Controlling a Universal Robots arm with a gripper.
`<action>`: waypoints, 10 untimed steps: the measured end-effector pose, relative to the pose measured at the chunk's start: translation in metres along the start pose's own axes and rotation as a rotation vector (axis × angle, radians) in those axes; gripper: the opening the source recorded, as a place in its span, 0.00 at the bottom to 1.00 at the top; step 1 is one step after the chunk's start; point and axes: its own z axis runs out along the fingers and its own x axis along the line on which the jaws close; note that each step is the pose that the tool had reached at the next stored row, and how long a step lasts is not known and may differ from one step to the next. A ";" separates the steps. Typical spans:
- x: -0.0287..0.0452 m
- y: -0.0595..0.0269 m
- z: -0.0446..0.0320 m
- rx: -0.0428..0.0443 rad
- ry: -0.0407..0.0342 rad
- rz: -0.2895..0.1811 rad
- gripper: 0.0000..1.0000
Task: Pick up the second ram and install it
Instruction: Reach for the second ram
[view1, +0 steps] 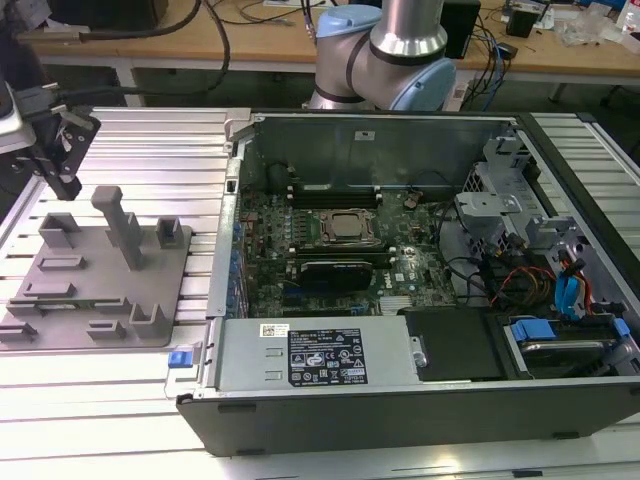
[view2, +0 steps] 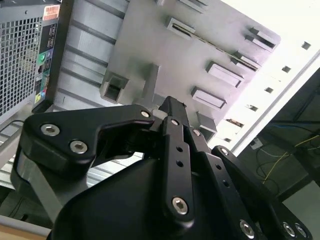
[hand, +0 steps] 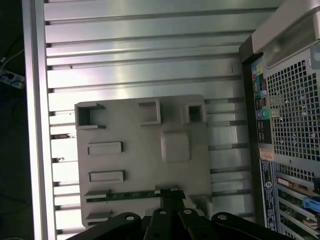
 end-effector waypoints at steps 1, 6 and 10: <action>0.0018 -0.0019 0.0020 -0.0001 -0.0001 0.000 0.08; 0.0151 -0.0095 0.0136 0.0000 0.0000 0.000 0.08; 0.0212 -0.0167 0.0269 0.0000 0.0001 0.000 0.08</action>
